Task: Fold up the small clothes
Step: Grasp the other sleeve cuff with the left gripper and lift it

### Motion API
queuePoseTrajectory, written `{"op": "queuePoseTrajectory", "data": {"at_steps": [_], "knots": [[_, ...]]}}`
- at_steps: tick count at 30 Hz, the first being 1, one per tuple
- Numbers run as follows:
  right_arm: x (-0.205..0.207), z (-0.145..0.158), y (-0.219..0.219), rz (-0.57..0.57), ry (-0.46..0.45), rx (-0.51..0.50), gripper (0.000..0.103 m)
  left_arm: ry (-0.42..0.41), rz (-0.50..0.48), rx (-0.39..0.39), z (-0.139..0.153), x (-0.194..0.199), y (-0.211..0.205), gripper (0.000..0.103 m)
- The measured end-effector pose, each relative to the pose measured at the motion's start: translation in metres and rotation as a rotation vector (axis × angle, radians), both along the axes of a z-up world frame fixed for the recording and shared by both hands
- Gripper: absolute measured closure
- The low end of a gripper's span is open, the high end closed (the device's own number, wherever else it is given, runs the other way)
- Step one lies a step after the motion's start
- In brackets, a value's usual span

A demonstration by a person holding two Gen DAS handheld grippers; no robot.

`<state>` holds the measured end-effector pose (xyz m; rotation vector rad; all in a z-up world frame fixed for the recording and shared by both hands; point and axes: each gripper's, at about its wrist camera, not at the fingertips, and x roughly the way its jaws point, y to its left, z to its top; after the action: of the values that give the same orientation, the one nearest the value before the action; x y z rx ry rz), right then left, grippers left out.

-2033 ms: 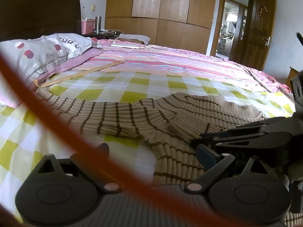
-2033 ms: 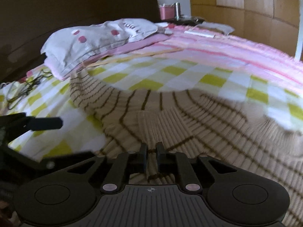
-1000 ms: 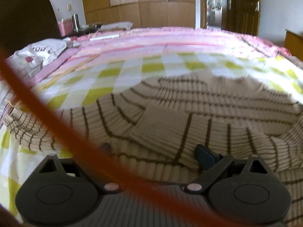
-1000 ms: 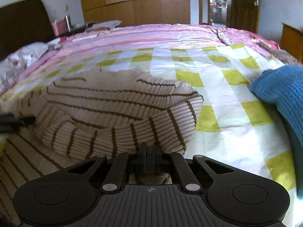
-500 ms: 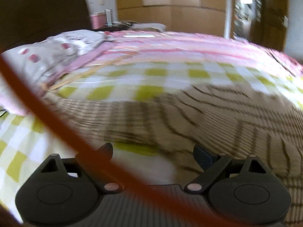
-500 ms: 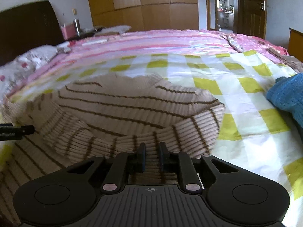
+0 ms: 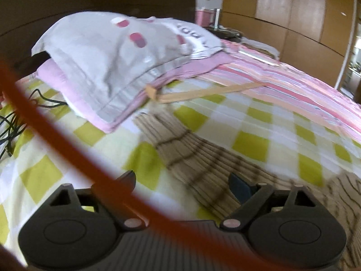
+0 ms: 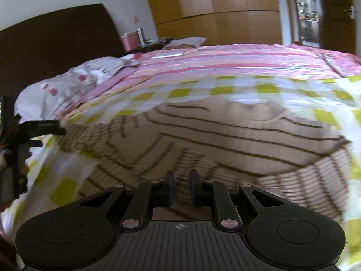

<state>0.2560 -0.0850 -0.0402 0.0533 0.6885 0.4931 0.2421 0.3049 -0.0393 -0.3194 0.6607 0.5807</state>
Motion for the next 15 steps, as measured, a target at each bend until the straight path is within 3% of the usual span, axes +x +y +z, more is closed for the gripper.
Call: {"op": "queuePoseTrajectory", "data": {"at_steps": [6,12,15], "knots": [[0.001,-0.003,0.024,0.045,0.023,0.005,0.086,0.0,0.066,-0.07,-0.014,0.016,0.034,0.016],[0.001,-0.002,0.037,0.066,0.028,0.012,0.086,-0.015,0.106,-0.073,-0.018,0.025,0.049,0.018],[0.001,-0.003,0.04,0.068,0.035,0.015,0.086,-0.006,0.115,-0.048,-0.017,0.032,0.048,0.036]]}}
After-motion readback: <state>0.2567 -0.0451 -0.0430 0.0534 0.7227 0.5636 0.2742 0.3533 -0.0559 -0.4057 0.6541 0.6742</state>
